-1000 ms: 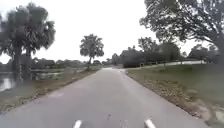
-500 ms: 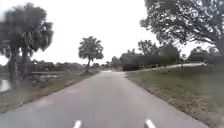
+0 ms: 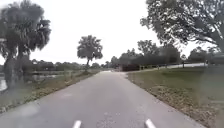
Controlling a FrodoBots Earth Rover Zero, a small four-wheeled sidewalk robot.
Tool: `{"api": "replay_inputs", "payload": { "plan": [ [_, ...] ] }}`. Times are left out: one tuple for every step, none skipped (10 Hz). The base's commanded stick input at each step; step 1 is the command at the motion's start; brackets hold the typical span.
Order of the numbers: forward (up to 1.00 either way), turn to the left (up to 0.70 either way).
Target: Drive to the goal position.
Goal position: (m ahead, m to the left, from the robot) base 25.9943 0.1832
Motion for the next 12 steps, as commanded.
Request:
{"api": "replay_inputs", "payload": {
  "plan": [
    [0.85,0.00],
    [0.85,0.00],
    [0.85,0.00],
    [0.85,0.00],
    [0.85,0.00],
    [0.85,0.00],
    [0.85,0.00],
    [0.85,0.00],
    [0.85,0.00],
    [0.85,0.00],
    [0.85,0.00],
    [0.85,0.00]
  ]
}}
